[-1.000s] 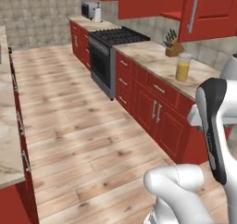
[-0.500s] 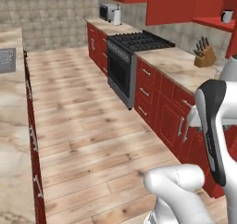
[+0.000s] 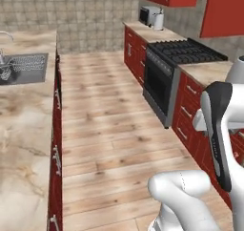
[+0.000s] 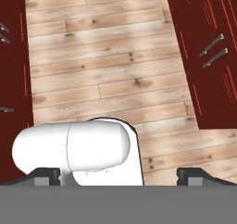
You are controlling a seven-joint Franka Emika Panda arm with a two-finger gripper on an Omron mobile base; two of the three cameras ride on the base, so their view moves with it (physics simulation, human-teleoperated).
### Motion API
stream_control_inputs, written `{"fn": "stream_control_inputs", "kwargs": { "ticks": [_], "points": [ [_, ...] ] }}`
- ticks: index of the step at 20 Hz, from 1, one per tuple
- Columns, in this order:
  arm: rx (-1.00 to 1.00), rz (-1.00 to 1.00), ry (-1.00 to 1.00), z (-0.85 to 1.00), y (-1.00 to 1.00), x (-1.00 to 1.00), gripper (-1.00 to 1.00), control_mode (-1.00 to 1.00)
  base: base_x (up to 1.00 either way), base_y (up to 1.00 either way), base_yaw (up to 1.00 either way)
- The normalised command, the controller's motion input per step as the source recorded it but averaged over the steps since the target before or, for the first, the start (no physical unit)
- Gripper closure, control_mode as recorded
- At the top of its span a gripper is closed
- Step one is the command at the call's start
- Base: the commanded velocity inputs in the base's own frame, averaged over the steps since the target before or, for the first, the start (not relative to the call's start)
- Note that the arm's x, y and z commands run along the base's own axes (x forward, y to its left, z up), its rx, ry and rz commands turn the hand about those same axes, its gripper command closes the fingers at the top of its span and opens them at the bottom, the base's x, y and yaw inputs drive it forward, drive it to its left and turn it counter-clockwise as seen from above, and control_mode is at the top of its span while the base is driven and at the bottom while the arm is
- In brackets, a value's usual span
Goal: There is a tray on the dining counter. Grab the cup, mug, and pitcher and place them on the tray. The pitcher may be placed next to the tray if it cannot fit the tray.
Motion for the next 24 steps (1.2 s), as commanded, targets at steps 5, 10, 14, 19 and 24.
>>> {"fn": "stream_control_inputs", "kwargs": {
  "ticks": [5,10,14,19,24],
  "points": [
    [0.0,0.0,0.0,0.0,0.0,0.0,-1.0,1.0,0.74,0.0,0.16],
    [0.0,0.0,0.0,0.0,0.0,0.0,-1.0,1.0,0.54,-0.15,-0.06],
    [0.0,0.0,0.0,0.0,0.0,0.0,-1.0,1.0,0.55,-0.1,-0.31],
    [0.0,0.0,0.0,0.0,0.0,0.0,-1.0,1.0,0.58,0.0,-0.52],
    [0.0,0.0,0.0,0.0,0.0,0.0,-1.0,1.0,0.6,0.0,-0.65]
  ]
}}
